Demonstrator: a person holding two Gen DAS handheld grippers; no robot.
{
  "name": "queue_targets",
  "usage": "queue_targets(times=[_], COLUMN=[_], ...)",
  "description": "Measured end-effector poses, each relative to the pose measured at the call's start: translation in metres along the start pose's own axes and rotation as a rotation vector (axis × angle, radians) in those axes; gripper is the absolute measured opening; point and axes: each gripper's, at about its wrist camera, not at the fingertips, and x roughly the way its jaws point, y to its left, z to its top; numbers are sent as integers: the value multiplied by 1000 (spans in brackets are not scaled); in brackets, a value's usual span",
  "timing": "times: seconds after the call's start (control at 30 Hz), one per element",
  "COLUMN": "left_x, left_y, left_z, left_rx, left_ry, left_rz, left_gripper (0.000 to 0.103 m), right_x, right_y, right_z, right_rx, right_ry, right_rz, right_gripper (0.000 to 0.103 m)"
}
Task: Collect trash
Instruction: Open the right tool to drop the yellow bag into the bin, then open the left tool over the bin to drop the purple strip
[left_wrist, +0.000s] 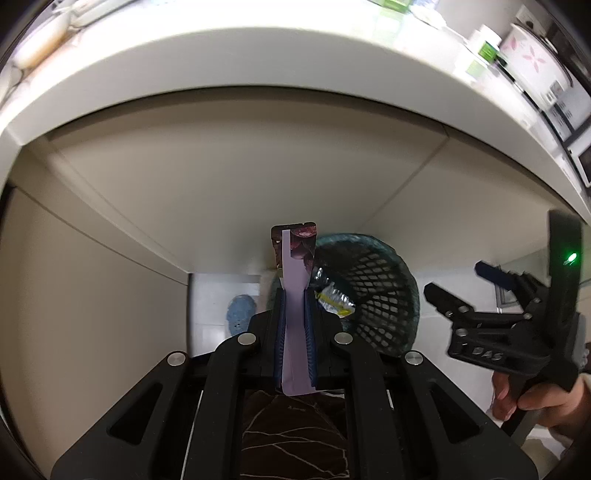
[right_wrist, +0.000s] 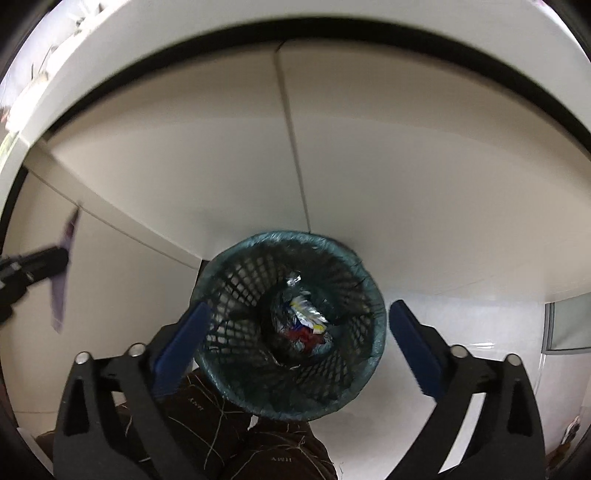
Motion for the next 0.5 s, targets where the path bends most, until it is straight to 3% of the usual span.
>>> queue_targets(times=[0.5], left_x=[54], left_y=[-49], left_z=[4], left_rx=[147], left_ry=[73], left_rz=[-51], left_gripper=[9], right_x=[-46], right_y=[-46], right_z=[0], right_rx=[126], right_ry=[-49], right_rz=[-52], right_gripper=[95])
